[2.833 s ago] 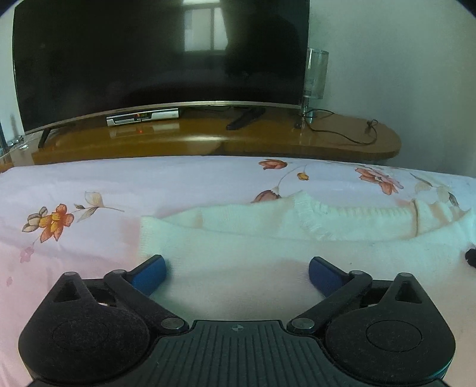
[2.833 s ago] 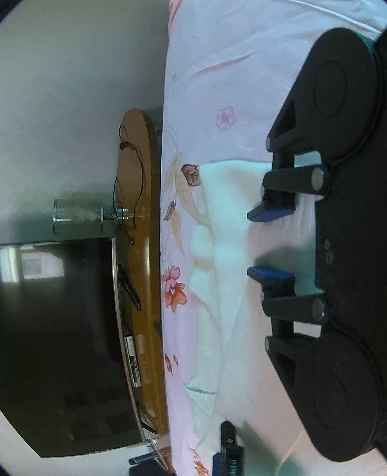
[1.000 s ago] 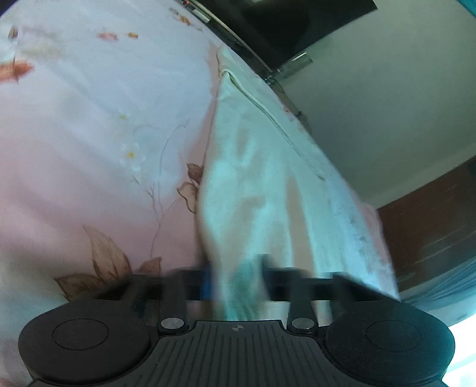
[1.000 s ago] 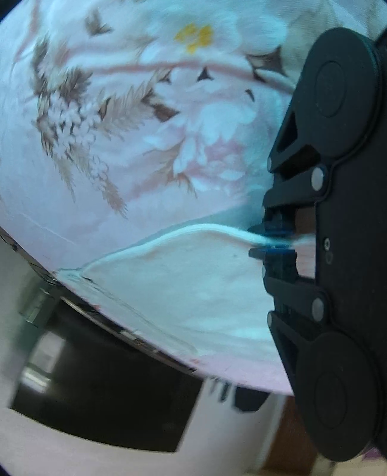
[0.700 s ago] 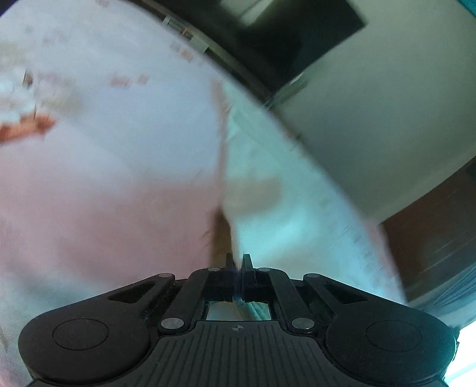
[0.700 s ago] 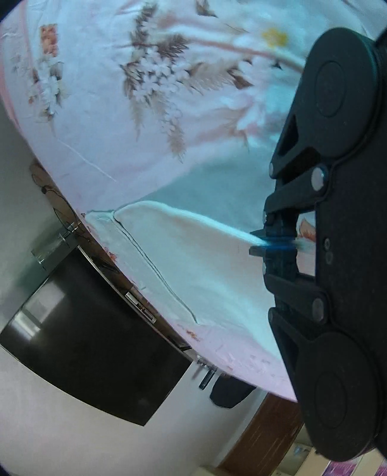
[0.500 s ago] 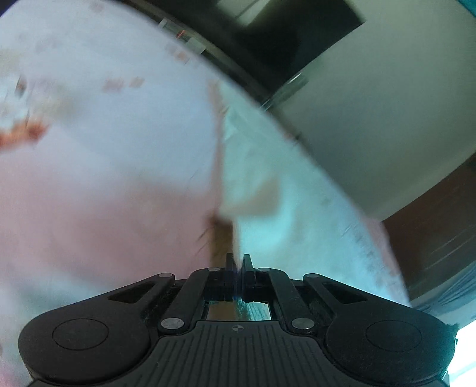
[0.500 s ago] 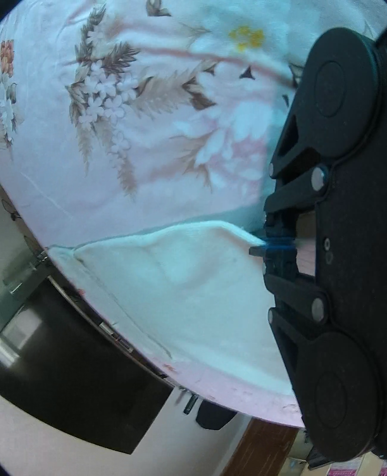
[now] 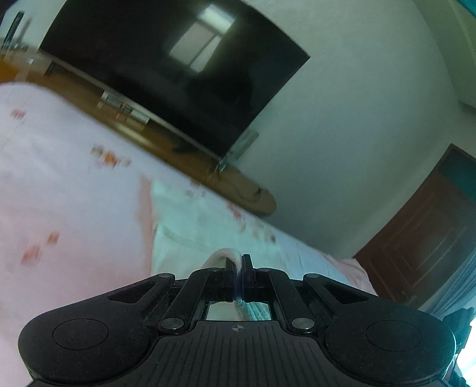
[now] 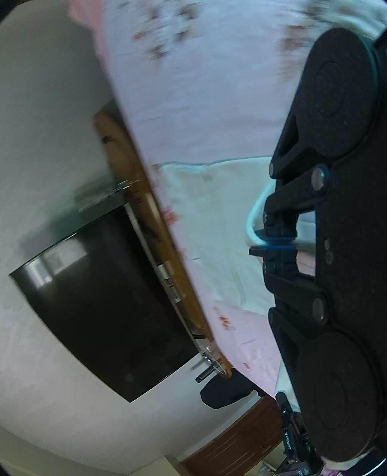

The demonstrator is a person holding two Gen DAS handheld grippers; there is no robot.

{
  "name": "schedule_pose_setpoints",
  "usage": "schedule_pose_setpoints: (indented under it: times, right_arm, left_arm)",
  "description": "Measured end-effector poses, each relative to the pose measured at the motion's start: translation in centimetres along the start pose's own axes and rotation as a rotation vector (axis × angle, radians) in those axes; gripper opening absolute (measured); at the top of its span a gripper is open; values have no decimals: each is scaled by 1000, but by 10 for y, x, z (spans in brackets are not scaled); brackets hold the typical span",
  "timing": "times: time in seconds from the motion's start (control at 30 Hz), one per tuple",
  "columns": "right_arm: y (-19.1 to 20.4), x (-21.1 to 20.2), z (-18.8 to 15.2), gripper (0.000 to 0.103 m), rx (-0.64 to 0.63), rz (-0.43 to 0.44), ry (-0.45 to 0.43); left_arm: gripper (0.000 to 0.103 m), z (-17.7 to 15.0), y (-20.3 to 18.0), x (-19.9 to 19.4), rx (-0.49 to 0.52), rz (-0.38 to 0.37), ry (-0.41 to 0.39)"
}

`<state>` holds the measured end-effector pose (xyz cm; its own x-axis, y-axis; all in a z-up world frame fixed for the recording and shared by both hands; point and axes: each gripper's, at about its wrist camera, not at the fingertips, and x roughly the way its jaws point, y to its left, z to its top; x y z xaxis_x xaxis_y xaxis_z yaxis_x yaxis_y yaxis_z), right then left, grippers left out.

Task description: Fold small clothes

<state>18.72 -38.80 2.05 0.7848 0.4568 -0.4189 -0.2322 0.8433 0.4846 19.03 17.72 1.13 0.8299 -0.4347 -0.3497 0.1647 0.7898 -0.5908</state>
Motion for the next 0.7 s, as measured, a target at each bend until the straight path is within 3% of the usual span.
schedule_pose_setpoints:
  times: [0.17, 0.33, 0.5, 0.7]
  right_arm:
    - [-1, 42, 54, 4, -11, 0, -26]
    - [-34, 114, 93, 4, 55, 7, 3]
    - [-68, 178, 101, 4, 113, 11, 58]
    - [-96, 248, 95, 4, 158, -11, 139]
  left_arm:
    - [2, 49, 1, 61, 5, 28, -5]
    - [2, 75, 11, 134, 14, 79, 30]
    - [2, 86, 37, 194, -21, 141, 84]
    - [2, 77, 77, 257, -87, 198, 154]
